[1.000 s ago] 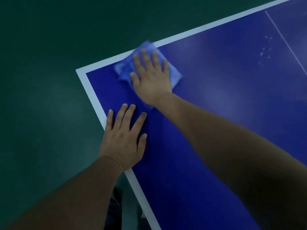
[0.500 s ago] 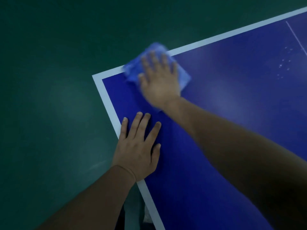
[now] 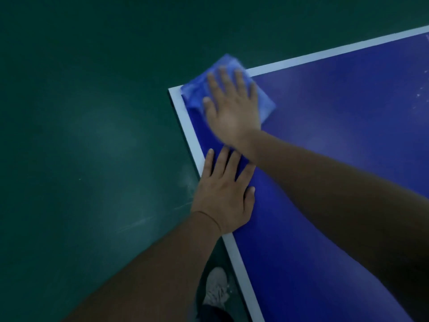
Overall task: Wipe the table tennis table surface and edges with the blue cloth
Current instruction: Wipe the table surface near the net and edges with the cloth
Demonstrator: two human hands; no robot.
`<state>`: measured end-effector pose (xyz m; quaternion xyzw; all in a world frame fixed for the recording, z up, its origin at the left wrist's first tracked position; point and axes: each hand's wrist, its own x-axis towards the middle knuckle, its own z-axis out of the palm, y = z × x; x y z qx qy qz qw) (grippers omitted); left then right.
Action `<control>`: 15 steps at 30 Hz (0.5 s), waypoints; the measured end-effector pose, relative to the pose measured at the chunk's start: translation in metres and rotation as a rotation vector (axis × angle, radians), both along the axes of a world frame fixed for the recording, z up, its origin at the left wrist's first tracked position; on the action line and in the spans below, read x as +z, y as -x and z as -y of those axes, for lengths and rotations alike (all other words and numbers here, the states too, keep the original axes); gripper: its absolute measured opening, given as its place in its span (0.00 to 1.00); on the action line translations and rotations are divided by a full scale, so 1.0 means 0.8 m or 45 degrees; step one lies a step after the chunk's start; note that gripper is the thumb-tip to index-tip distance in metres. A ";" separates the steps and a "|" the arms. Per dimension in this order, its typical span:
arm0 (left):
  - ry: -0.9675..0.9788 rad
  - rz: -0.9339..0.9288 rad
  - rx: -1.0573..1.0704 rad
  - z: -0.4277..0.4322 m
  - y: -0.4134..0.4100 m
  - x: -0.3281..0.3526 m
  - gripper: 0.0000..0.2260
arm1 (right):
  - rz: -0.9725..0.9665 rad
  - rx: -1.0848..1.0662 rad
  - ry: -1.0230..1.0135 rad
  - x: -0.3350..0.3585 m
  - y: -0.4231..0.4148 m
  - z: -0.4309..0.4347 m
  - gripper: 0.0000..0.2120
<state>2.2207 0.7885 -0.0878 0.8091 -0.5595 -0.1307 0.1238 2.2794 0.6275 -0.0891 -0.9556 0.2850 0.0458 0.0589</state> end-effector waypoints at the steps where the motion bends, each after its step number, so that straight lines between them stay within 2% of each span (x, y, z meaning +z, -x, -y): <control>1: 0.037 -0.026 0.001 -0.005 0.000 0.002 0.26 | -0.030 0.166 -0.022 0.002 0.000 -0.013 0.31; 3: 0.169 -0.085 0.010 -0.021 0.000 0.003 0.25 | -0.062 0.313 0.029 0.005 0.005 0.006 0.30; 5: 0.252 -0.105 0.015 -0.054 0.000 -0.003 0.24 | -0.061 0.174 0.087 0.005 0.005 0.034 0.28; 7: 0.237 -0.109 0.015 -0.091 -0.001 -0.011 0.24 | -0.034 -0.039 0.049 0.003 -0.009 0.032 0.27; 8: 0.210 -0.118 0.026 -0.107 -0.002 -0.015 0.23 | -0.028 -0.043 0.044 0.002 -0.018 0.015 0.28; 11: 0.125 -0.131 0.120 -0.132 -0.009 -0.018 0.24 | 0.014 0.222 0.045 0.005 -0.006 -0.050 0.28; 15: 0.168 -0.130 0.177 -0.138 -0.033 -0.012 0.24 | -0.034 0.411 0.003 0.007 0.102 -0.071 0.27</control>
